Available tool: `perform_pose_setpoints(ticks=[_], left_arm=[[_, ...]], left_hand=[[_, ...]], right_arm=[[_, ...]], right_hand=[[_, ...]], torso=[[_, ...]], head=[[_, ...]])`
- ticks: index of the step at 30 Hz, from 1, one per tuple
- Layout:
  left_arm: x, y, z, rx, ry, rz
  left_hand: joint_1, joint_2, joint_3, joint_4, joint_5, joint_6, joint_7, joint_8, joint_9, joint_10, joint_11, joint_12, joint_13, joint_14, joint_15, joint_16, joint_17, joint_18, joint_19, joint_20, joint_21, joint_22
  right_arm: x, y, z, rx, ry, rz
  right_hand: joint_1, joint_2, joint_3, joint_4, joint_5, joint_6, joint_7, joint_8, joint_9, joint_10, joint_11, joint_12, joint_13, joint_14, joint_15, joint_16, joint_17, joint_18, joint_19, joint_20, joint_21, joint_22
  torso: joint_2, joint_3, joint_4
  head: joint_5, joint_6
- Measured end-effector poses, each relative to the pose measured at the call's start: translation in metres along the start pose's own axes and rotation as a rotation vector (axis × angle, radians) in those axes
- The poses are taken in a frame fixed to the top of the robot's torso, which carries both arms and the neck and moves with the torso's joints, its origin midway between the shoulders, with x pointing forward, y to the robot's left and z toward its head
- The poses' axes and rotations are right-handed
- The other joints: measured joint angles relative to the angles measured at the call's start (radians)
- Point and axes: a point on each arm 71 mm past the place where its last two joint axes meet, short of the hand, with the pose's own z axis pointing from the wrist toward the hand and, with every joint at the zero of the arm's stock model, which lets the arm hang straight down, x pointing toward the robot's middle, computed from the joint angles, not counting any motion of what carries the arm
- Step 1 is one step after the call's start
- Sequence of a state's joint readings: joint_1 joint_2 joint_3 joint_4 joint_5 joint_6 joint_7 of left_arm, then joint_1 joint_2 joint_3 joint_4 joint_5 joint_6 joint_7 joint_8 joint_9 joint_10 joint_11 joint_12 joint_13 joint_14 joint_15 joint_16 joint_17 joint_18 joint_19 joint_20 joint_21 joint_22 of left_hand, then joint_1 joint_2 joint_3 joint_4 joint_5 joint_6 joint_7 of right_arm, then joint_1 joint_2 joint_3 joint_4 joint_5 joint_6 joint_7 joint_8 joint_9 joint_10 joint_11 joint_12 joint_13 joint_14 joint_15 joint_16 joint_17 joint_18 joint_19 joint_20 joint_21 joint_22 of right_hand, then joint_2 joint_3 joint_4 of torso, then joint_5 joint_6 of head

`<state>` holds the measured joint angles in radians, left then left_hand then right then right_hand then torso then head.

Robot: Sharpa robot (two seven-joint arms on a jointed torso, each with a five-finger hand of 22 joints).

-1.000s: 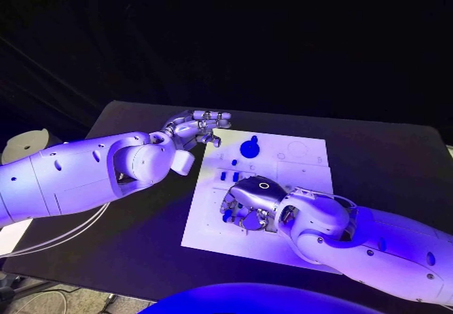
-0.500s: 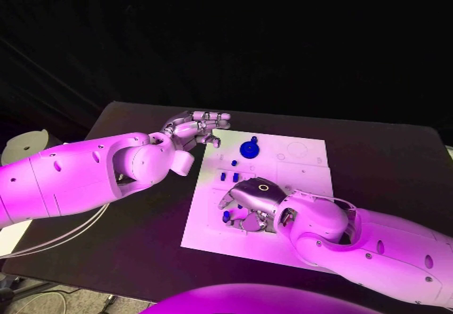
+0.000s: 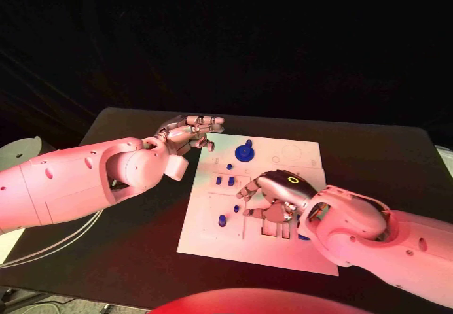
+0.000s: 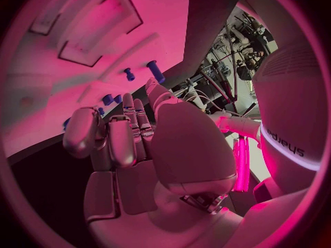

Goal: Assemble the parts on the task board

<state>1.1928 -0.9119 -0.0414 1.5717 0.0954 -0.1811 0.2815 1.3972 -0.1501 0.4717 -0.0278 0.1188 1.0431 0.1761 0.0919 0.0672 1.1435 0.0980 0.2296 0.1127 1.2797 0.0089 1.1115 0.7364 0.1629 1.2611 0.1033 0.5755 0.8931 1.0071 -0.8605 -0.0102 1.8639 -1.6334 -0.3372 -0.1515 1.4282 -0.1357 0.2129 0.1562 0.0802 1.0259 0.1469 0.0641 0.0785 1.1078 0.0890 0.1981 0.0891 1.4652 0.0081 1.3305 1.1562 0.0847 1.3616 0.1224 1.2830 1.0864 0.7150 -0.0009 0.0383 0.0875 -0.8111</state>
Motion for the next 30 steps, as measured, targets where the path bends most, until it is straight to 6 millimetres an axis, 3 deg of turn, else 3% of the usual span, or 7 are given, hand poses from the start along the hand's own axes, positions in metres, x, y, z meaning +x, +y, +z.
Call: perform_pose_setpoints(ticks=[5, 9, 13, 15, 21, 29, 30], left_arm=[[-0.001, 0.000, -0.001, -0.002, -0.002, 0.000], [-0.001, 0.001, -0.001, -0.003, -0.001, 0.000], [-0.001, 0.001, -0.001, -0.004, -0.001, 0.000], [0.000, 0.001, -0.001, -0.004, 0.000, 0.000], [0.000, 0.003, -0.001, -0.007, 0.003, -0.001], [0.000, 0.007, -0.001, -0.014, 0.008, -0.005], [0.000, 0.007, -0.001, -0.014, 0.009, -0.005]], left_hand=[[0.000, 0.000, 0.000, 0.000, 0.000, 0.000, 0.000, 0.000, 0.000, 0.000, 0.000, 0.000, 0.000, -0.003, 0.003, 0.000, -0.002, 0.000, 0.000, 0.000, 0.000, 0.000], [0.000, 0.000, 0.000, 0.000, 0.000, -0.003, -0.003, 0.000, 0.000, 0.000, 0.000, 0.000, 0.000, -0.003, 0.003, 0.000, -0.002, 0.000, 0.000, 0.000, 0.000, 0.000], [0.000, 0.000, 0.000, 0.000, 0.000, -0.003, -0.003, 0.000, 0.000, 0.000, 0.000, 0.000, 0.000, -0.006, 0.001, 0.000, -0.004, 0.000, 0.000, 0.000, 0.000, 0.000], [0.000, 0.000, 0.000, 0.000, 0.000, -0.003, -0.003, 0.000, 0.000, 0.000, 0.000, 0.000, 0.000, -0.007, 0.000, 0.000, -0.004, 0.000, 0.000, 0.000, 0.000, -0.001], [0.000, 0.000, 0.000, 0.000, 0.000, -0.003, -0.003, 0.000, 0.000, 0.000, 0.000, 0.000, 0.000, -0.007, 0.000, 0.000, -0.005, 0.000, -0.001, 0.001, 0.000, -0.001], [0.000, 0.000, 0.000, 0.000, 0.000, -0.004, -0.003, 0.000, 0.000, -0.004, -0.004, 0.006, 0.001, -0.007, 0.000, 0.000, -0.008, 0.000, -0.004, 0.004, 0.000, -0.001], [0.000, 0.000, 0.000, 0.000, 0.000, -0.003, -0.003, 0.000, 0.000, -0.004, -0.004, 0.006, 0.001, -0.007, 0.000, 0.000, -0.008, 0.000, -0.004, 0.004, 0.000, -0.001]], right_arm=[[-0.021, -0.029, -0.036, 0.138, -0.021, 0.118], [-0.023, -0.041, -0.058, 0.258, -0.013, 0.195], [-0.018, -0.052, -0.078, 0.379, 0.005, 0.233], [-0.016, -0.057, -0.086, 0.434, 0.009, 0.238], [-0.013, -0.063, -0.097, 0.550, 0.014, 0.233], [-0.010, -0.065, -0.100, 0.640, 0.027, 0.202], [-0.009, -0.065, -0.099, 0.648, 0.030, 0.197]], right_hand=[[-0.024, 0.001, -0.014, 0.025, 0.074, 0.020, -0.003, 0.009, 0.004, 0.174, -0.017, 0.097, 0.055, 0.001, -0.031, 0.043, 0.068, 0.000, 0.046, -0.035, 0.060, 0.091], [-0.058, -0.005, -0.053, 0.037, 0.118, 0.049, -0.032, 0.032, 0.013, 0.276, -0.065, 0.212, 0.167, 0.001, -0.057, 0.043, 0.056, 0.000, 0.071, -0.059, 0.085, 0.128], [-0.084, 0.004, -0.100, 0.047, 0.130, 0.066, -0.049, 0.057, 0.028, 0.312, -0.080, 0.667, 0.678, 0.001, -0.062, 0.066, 0.093, 0.000, 0.087, -0.075, 0.111, 0.169], [-0.111, 0.000, -0.131, 0.061, 0.179, 0.071, -0.054, 0.072, 0.039, 0.324, -0.078, 0.865, 0.898, 0.001, -0.062, 0.090, 0.130, -0.016, 0.089, -0.078, 0.124, 0.192], [-0.145, 0.024, -0.209, 0.094, 0.292, 0.069, -0.055, 0.106, 0.077, 0.341, -0.068, 0.978, 0.984, 0.001, -0.069, 0.145, 0.152, -0.016, 0.100, -0.078, 0.154, 0.222], [-0.198, 0.027, -0.298, 0.132, 0.282, 0.045, -0.057, 0.125, 0.118, 0.352, -0.071, 1.049, 0.984, 0.001, -0.069, 0.180, 0.152, -0.032, 0.100, -0.078, 0.168, 0.222], [-0.198, 0.026, -0.303, 0.133, 0.278, 0.043, -0.055, 0.126, 0.121, 0.371, -0.081, 1.177, 1.136, 0.001, -0.069, 0.180, 0.152, -0.032, 0.100, -0.078, 0.168, 0.222]], torso=[[-0.005, -0.0026, -0.0060], [-0.012, -0.0050, -0.0153], [-0.018, -0.0060, -0.0283], [-0.022, -0.0064, -0.0339], [-0.029, -0.0070, -0.0476], [-0.030, -0.0068, -0.0501], [-0.030, -0.0068, -0.0501]], head=[[-0.028, 0.008], [-0.049, 0.014], [-0.070, 0.019], [-0.076, 0.020], [-0.082, 0.020], [-0.081, 0.019], [-0.081, 0.018]])
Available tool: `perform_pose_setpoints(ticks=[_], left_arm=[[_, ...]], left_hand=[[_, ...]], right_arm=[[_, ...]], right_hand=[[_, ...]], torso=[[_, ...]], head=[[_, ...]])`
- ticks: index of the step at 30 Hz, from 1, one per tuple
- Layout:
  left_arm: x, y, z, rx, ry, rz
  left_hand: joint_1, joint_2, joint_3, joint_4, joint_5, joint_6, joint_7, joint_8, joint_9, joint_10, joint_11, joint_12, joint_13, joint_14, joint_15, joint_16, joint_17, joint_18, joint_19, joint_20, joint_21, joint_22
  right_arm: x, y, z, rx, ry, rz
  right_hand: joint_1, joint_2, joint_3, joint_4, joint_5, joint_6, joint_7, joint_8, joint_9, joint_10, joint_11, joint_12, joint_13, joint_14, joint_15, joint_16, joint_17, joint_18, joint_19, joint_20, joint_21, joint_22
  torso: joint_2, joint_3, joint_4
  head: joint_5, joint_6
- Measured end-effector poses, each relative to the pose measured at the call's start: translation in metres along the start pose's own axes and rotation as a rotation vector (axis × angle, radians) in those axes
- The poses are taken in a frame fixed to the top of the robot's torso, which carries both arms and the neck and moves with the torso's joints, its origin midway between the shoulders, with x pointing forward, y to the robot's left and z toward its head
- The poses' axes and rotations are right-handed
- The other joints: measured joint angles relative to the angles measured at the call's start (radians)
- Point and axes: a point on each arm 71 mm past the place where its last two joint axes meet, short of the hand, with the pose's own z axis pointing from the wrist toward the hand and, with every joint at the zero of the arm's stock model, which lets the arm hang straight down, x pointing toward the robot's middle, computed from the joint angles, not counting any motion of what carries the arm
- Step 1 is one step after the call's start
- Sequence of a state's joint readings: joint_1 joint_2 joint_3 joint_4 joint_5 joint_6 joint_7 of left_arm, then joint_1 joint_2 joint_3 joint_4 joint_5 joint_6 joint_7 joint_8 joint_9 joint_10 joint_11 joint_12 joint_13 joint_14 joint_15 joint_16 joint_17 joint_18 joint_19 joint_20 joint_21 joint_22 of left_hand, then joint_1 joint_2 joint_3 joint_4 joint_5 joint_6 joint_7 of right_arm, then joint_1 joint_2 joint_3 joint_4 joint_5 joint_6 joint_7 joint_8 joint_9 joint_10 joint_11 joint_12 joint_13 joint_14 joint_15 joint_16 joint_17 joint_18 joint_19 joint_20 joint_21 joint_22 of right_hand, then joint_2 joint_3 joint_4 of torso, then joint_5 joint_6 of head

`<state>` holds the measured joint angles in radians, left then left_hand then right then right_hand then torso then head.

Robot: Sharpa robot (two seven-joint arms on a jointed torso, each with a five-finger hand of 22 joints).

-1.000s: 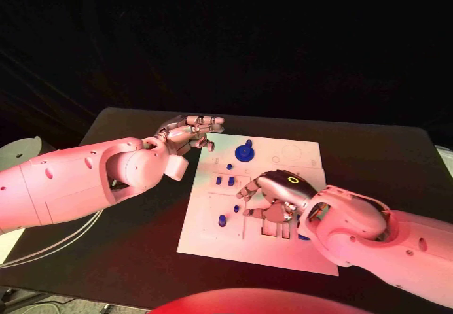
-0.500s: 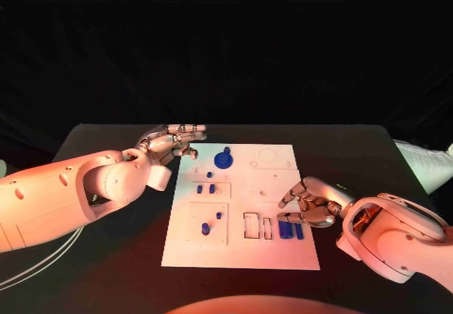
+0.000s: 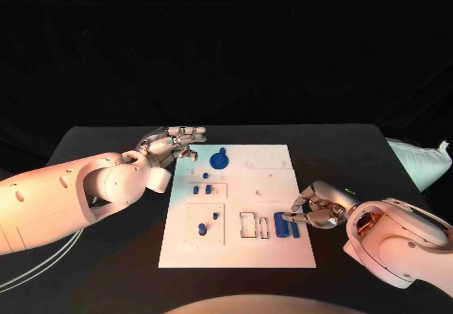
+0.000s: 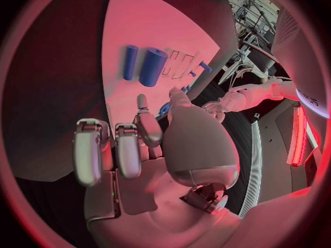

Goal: Assemble the parts on the task board

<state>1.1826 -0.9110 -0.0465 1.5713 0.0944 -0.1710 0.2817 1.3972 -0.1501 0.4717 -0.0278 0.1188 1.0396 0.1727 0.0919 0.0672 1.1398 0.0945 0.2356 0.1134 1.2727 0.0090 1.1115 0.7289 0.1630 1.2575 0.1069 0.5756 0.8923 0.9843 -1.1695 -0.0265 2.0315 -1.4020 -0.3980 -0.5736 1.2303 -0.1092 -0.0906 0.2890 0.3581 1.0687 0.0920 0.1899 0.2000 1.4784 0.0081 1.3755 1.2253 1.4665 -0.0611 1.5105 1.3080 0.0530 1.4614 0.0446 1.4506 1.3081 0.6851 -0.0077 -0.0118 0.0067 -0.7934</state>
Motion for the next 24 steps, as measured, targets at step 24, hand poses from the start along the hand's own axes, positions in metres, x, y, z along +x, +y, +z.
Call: perform_pose_setpoints(ticks=[24], left_arm=[[0.000, 0.000, -0.001, 0.000, 0.006, -0.002]], left_hand=[[0.000, 0.000, 0.000, 0.000, 0.000, 0.000, 0.000, 0.000, 0.000, 0.000, 0.000, 0.000, 0.000, 0.000, 0.000, 0.000, 0.000, 0.000, 0.000, 0.000, 0.000, 0.000]], right_arm=[[0.023, 0.007, 0.012, 0.024, 0.060, -0.084]], right_hand=[[-0.003, 0.003, -0.021, -0.002, -0.016, -0.011, -0.003, 0.011, 0.021, -0.008, 0.003, 0.045, 0.083, 0.000, 0.000, 0.000, 0.000, 0.000, 0.000, 0.000, 0.005, 0.000]], torso=[[0.000, 0.0000, -0.0013]], head=[[0.016, -0.012]])
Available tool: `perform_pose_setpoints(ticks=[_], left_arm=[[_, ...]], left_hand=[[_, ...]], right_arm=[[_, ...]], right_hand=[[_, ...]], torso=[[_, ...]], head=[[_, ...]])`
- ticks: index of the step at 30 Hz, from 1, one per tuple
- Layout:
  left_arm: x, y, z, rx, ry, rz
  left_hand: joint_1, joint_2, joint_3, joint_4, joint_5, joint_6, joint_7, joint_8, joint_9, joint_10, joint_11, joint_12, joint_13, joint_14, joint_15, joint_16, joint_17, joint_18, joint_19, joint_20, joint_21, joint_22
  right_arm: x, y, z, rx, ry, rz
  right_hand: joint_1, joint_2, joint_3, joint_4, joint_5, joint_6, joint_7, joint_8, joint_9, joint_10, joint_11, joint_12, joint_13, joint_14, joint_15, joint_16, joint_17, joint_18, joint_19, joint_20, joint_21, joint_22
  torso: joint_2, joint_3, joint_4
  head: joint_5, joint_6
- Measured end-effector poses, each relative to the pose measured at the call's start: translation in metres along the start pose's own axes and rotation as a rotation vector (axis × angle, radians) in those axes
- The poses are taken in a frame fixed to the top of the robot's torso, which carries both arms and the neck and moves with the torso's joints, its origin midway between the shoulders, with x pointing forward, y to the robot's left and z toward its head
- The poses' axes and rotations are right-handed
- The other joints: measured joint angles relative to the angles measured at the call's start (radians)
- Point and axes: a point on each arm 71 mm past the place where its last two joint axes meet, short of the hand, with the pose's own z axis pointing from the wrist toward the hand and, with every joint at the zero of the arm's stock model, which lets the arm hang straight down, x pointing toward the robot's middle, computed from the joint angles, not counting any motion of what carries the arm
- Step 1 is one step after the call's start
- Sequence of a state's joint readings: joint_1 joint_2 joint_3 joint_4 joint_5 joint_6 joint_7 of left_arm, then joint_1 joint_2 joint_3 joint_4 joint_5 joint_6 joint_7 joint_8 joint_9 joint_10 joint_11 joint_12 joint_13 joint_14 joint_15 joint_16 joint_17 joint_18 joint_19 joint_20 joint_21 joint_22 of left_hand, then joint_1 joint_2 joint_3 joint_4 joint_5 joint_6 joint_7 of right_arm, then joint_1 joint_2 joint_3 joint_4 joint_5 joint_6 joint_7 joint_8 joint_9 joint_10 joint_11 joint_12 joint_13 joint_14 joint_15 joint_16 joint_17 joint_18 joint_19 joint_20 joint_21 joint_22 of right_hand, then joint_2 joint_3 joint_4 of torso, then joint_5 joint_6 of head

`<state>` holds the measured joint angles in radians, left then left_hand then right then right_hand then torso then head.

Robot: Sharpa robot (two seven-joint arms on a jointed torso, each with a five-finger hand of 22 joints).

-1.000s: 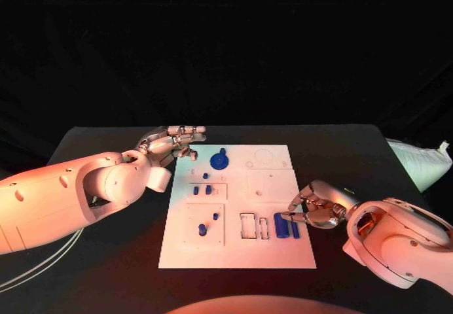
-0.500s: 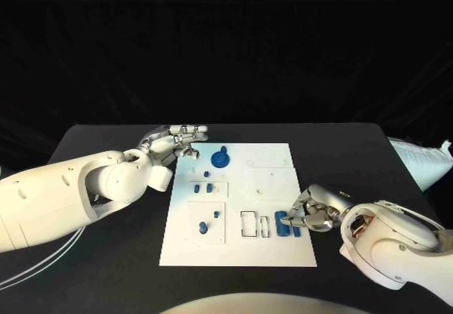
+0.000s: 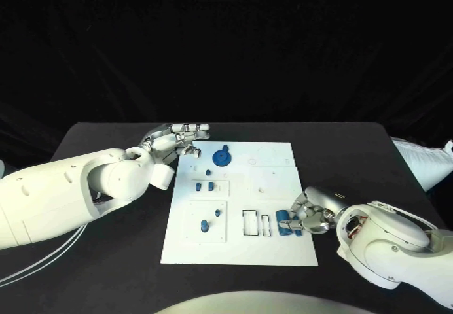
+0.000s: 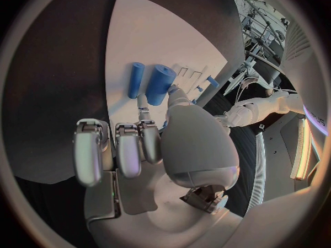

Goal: Assemble the parts on the task board

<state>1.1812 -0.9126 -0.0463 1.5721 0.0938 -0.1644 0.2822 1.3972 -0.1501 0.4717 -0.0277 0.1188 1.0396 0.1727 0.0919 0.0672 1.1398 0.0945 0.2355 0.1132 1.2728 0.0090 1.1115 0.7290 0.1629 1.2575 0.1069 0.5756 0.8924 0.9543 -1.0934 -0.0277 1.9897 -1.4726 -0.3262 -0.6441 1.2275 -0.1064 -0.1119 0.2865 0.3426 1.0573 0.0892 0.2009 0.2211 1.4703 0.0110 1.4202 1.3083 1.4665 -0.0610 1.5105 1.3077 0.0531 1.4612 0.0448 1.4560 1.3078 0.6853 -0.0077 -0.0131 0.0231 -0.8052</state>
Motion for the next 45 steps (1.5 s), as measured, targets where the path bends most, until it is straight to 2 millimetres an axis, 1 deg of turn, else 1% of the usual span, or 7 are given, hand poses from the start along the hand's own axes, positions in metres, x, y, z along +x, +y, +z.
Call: perform_pose_setpoints(ticks=[6, 14, 19, 27, 31, 35, 45], left_arm=[[0.000, 0.000, 0.000, 0.000, 0.000, 0.000], [0.000, 0.000, -0.001, -0.001, 0.001, 0.000], [0.000, 0.000, -0.001, -0.001, 0.001, 0.000], [0.000, 0.000, -0.001, -0.001, 0.002, -0.001], [0.000, 0.000, -0.001, -0.001, 0.002, -0.001], [0.000, 0.000, -0.001, -0.001, 0.001, 0.000], [0.001, 0.000, 0.000, -0.001, 0.005, -0.002]], left_hand=[[0.000, 0.000, 0.000, 0.000, 0.000, 0.000, 0.000, 0.000, 0.000, 0.000, 0.000, 0.000, 0.000, 0.000, 0.000, 0.000, 0.000, 0.000, 0.000, 0.000, 0.000, 0.000], [0.000, 0.000, 0.000, 0.000, 0.000, 0.000, 0.000, 0.000, 0.000, 0.000, 0.000, 0.000, 0.000, 0.000, 0.000, 0.000, 0.000, 0.000, 0.000, 0.000, 0.000, 0.000], [0.000, 0.000, 0.000, 0.000, 0.000, 0.000, 0.000, 0.000, 0.000, 0.000, 0.000, 0.000, 0.000, 0.000, 0.000, 0.000, 0.000, 0.000, 0.000, 0.000, 0.000, 0.000], [0.000, 0.000, 0.000, 0.000, 0.000, 0.000, 0.000, 0.000, 0.000, 0.000, 0.000, 0.000, 0.000, 0.000, 0.000, 0.000, 0.000, 0.000, 0.000, 0.000, 0.000, 0.000], [0.000, 0.000, 0.000, 0.000, 0.000, 0.000, 0.000, 0.000, 0.000, -0.002, 0.002, 0.000, 0.000, -0.001, 0.001, 0.000, -0.001, 0.000, 0.000, 0.000, -0.002, 0.000], [0.000, 0.000, -0.003, -0.003, 0.000, 0.000, 0.000, 0.000, 0.000, -0.004, 0.004, 0.000, 0.001, -0.004, 0.004, -0.005, -0.004, 0.000, 0.000, 0.000, -0.004, -0.001], [0.000, 0.000, -0.003, -0.003, 0.000, 0.000, 0.000, 0.000, 0.000, -0.003, 0.004, 0.000, 0.001, -0.004, 0.004, -0.005, -0.004, 0.000, 0.000, 0.000, -0.004, -0.001]], right_arm=[[0.005, 0.002, 0.005, -0.003, 0.010, -0.011], [0.008, 0.006, 0.010, -0.013, 0.009, -0.015], [0.009, 0.007, 0.011, -0.018, 0.005, -0.014], [0.010, 0.007, 0.009, -0.020, -0.015, 0.010], [0.009, 0.004, 0.005, -0.016, -0.027, 0.039], [0.005, 0.009, -0.001, -0.042, -0.048, 0.086], [0.005, 0.025, -0.002, -0.098, -0.055, 0.175]], right_hand=[[0.000, 0.000, -0.002, -0.002, 0.000, -0.003, 0.003, 0.004, 0.003, 0.000, 0.000, 0.000, 0.000, 0.000, 0.000, 0.000, 0.000, 0.000, 0.000, 0.000, 0.000, 0.000], [0.020, 0.020, -0.005, -0.005, 0.000, -0.001, 0.002, 0.016, 0.018, 0.000, 0.000, 0.000, 0.000, 0.000, 0.000, 0.004, 0.000, 0.000, 0.000, 0.000, 0.000, 0.000], [0.041, 0.041, -0.008, -0.008, 0.010, -0.002, 0.002, 0.032, 0.032, 0.000, 0.000, 0.000, 0.000, 0.000, 0.000, 0.004, 0.000, 0.000, 0.000, 0.000, 0.000, 0.000], [0.091, 0.081, 0.003, -0.031, 0.048, 0.008, -0.011, 0.051, 0.046, -0.005, -0.010, 0.005, 0.000, -0.001, -0.006, 0.004, 0.000, 0.000, 0.004, -0.004, 0.004, 0.000], [0.108, 0.078, 0.023, -0.058, 0.049, 0.007, -0.012, 0.051, 0.045, -0.004, -0.015, 0.005, 0.000, 0.000, -0.007, 0.004, 0.000, 0.000, 0.006, -0.006, 0.009, 0.000], [0.111, 0.079, 0.024, -0.059, 0.045, 0.006, -0.013, 0.051, 0.045, -0.005, -0.016, 0.005, 0.000, 0.000, -0.007, 0.004, 0.000, 0.000, 0.007, -0.007, 0.009, 0.000], [0.111, 0.079, 0.013, -0.052, 0.113, 0.004, -0.015, 0.051, 0.045, -0.005, -0.016, 0.005, -0.001, 0.000, -0.007, 0.008, 0.000, 0.000, 0.007, -0.007, 0.009, 0.000]], torso=[[0.000, 0.0000, -0.0004], [0.000, 0.0000, -0.0004], [-0.001, 0.0002, -0.0004], [-0.002, 0.0006, -0.0010], [-0.002, 0.0012, -0.0010], [-0.002, 0.0012, -0.0005], [-0.001, 0.0006, 0.0006]], head=[[0.002, -0.002], [0.005, -0.005], [0.007, -0.007], [0.007, -0.006], [0.008, -0.006], [0.009, -0.004], [0.011, -0.003]])
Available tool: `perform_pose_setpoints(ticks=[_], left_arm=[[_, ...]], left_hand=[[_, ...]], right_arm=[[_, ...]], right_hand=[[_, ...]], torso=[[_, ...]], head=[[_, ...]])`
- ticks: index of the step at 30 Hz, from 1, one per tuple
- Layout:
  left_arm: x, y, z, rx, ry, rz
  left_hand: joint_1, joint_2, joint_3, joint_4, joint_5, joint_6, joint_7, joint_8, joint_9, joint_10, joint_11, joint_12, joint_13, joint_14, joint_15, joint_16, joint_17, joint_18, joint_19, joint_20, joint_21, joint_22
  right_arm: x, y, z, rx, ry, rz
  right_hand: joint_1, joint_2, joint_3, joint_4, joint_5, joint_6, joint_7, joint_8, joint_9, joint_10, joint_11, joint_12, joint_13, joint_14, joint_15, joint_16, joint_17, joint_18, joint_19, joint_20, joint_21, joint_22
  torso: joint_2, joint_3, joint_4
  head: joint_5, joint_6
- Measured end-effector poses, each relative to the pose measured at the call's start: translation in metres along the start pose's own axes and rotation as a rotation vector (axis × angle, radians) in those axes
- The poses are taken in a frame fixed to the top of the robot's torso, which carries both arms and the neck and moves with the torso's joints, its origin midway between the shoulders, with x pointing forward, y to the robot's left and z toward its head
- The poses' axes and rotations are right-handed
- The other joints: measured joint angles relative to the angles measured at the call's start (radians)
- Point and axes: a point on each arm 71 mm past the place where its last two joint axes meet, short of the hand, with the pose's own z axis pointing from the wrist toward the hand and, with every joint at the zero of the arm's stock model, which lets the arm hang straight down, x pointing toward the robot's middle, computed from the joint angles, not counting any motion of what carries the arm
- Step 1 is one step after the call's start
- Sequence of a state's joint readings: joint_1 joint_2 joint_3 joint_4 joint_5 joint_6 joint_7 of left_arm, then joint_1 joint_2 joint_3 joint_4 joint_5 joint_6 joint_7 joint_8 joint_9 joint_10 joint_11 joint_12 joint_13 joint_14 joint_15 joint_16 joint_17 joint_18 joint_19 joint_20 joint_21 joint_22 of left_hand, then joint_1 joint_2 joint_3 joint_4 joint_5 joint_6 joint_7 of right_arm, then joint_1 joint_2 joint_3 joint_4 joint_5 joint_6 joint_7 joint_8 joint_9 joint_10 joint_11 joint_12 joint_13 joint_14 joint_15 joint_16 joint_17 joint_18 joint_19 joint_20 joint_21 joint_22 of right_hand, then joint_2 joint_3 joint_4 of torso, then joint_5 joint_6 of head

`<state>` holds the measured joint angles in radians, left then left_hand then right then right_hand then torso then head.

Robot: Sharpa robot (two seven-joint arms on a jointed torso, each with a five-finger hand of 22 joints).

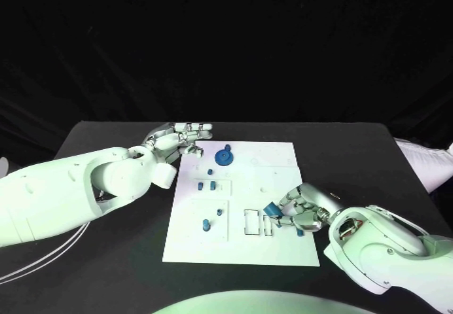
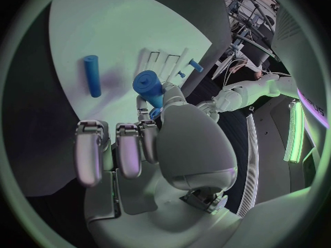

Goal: Assemble the parts on the task board

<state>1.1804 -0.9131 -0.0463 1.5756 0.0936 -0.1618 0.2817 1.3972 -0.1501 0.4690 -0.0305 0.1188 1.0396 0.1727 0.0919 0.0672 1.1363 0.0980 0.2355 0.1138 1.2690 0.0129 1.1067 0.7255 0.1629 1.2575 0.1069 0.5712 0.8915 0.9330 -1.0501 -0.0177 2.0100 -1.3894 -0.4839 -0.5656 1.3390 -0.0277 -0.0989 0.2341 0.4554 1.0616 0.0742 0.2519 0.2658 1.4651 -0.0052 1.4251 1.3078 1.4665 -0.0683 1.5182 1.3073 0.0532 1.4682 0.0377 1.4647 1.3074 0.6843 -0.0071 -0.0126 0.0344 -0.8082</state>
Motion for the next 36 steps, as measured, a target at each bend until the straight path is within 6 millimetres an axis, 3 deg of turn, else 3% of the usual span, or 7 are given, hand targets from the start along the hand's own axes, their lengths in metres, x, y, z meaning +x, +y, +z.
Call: perform_pose_setpoints(ticks=[9, 13, 15, 18, 28, 34, 36], left_arm=[[0.001, 0.000, 0.000, -0.001, 0.005, -0.002], [0.002, 0.000, 0.000, -0.001, 0.006, -0.002], [0.002, 0.000, 0.000, -0.001, 0.007, -0.002], [0.002, 0.000, -0.001, -0.001, 0.007, -0.002], [0.002, 0.000, -0.001, -0.001, 0.009, -0.003], [0.002, 0.000, -0.001, -0.001, 0.009, -0.003], [0.002, 0.000, -0.001, -0.001, 0.009, -0.003]], left_hand=[[0.000, 0.000, 0.000, 0.000, 0.000, 0.000, 0.000, 0.000, 0.000, 0.000, 0.000, 0.000, 0.000, -0.004, -0.004, 0.000, -0.002, 0.000, 0.000, 0.000, 0.000, 0.000], [0.000, 0.000, 0.000, 0.000, 0.000, 0.000, 0.000, 0.000, 0.000, 0.000, 0.000, 0.000, 0.000, -0.004, -0.004, 0.000, -0.002, 0.000, 0.000, 0.000, 0.000, 0.000], [-0.003, 0.003, 0.000, 0.000, 0.000, -0.004, 0.004, 0.000, 0.000, 0.000, 0.000, 0.005, 0.000, -0.004, -0.003, 0.000, -0.002, 0.000, 0.000, 0.000, 0.000, 0.000], [-0.004, 0.004, 0.000, 0.000, 0.000, -0.004, 0.004, 0.000, 0.000, 0.000, 0.000, 0.005, 0.000, -0.004, -0.003, 0.000, -0.002, 0.000, 0.000, 0.000, 0.000, 0.000], [-0.004, 0.004, 0.000, 0.000, 0.000, -0.004, 0.004, 0.000, 0.000, -0.007, 0.000, 0.005, 0.000, -0.004, -0.003, 0.000, -0.003, 0.000, 0.000, 0.000, 0.000, 0.000], [-0.004, 0.004, 0.000, 0.000, 0.000, -0.004, 0.004, 0.000, 0.000, -0.007, 0.000, 0.005, 0.000, -0.004, -0.003, 0.000, -0.003, 0.000, 0.000, 0.000, 0.000, 0.000], [-0.004, 0.004, 0.000, 0.000, 0.000, -0.004, 0.004, 0.000, 0.000, -0.007, 0.000, 0.005, 0.000, -0.004, -0.003, 0.000, -0.003, 0.000, -0.002, 0.002, 0.000, 0.000]], right_arm=[[0.016, 0.017, 0.010, -0.013, 0.070, 0.041], [0.020, 0.019, 0.012, 0.001, 0.103, 0.038], [0.022, 0.020, 0.013, 0.009, 0.118, 0.033], [0.024, 0.020, 0.013, 0.021, 0.138, 0.026], [0.027, 0.022, 0.015, 0.040, 0.164, 0.006], [0.027, 0.021, 0.018, 0.049, 0.151, -0.009], [0.027, 0.020, 0.019, 0.051, 0.145, -0.014]], right_hand=[[-0.073, 0.032, -0.032, 0.056, 0.058, 0.006, 0.006, 0.000, 0.000, 0.002, -0.006, -0.001, 0.000, 0.000, -0.007, 0.000, 0.001, 0.000, -0.004, -0.004, 0.000, 0.000], [-0.127, 0.046, -0.053, 0.057, 0.064, 0.010, 0.009, 0.043, 0.001, 0.002, -0.013, -0.009, 0.000, 0.000, -0.014, 0.000, 0.001, 0.000, -0.003, -0.010, -0.001, 0.001], [-0.144, 0.050, -0.057, 0.058, 0.064, 0.011, 0.008, 0.043, 0.073, 0.002, -0.013, -0.014, 0.000, 0.000, -0.014, 0.000, 0.001, 0.000, -0.004, -0.011, -0.001, 0.001], [-0.150, 0.057, -0.062, 0.057, 0.064, 0.013, 0.008, 0.049, 0.095, 0.000, -0.019, -0.024, 0.000, -0.001, -0.015, 0.000, 0.001, 0.000, 0.000, -0.014, -0.001, 0.001], [-0.182, 0.062, -0.079, 0.056, 0.050, 0.063, -0.034, 0.058, 0.110, 0.004, -0.029, -0.045, 0.000, 0.000, -0.022, 0.000, 0.001, 0.000, -0.004, -0.018, 0.000, 0.001], [-0.206, 0.056, -0.111, 0.057, -0.021, 0.072, -0.043, 0.066, 0.127, 0.000, -0.032, -0.045, 0.000, 0.000, -0.022, 0.000, 0.001, 0.000, 0.000, -0.022, 0.003, 0.001], [-0.239, 0.054, -0.129, 0.053, -0.090, 0.071, -0.042, 0.066, 0.131, 0.000, -0.032, -0.050, 0.000, 0.000, -0.022, 0.000, 0.000, 0.000, 0.000, -0.022, 0.003, 0.001]], torso=[[0.001, -0.0003, 0.0014], [0.001, -0.0003, 0.0014], [0.001, -0.0004, 0.0013], [0.001, -0.0003, 0.0003], [0.000, 0.0005, -0.0016], [0.000, 0.0006, -0.0016], [0.000, 0.0007, -0.0015]], head=[[0.007, -0.005], [0.010, -0.007], [0.012, -0.009], [0.014, -0.010], [0.019, -0.013], [0.020, -0.014], [0.020, -0.014]])
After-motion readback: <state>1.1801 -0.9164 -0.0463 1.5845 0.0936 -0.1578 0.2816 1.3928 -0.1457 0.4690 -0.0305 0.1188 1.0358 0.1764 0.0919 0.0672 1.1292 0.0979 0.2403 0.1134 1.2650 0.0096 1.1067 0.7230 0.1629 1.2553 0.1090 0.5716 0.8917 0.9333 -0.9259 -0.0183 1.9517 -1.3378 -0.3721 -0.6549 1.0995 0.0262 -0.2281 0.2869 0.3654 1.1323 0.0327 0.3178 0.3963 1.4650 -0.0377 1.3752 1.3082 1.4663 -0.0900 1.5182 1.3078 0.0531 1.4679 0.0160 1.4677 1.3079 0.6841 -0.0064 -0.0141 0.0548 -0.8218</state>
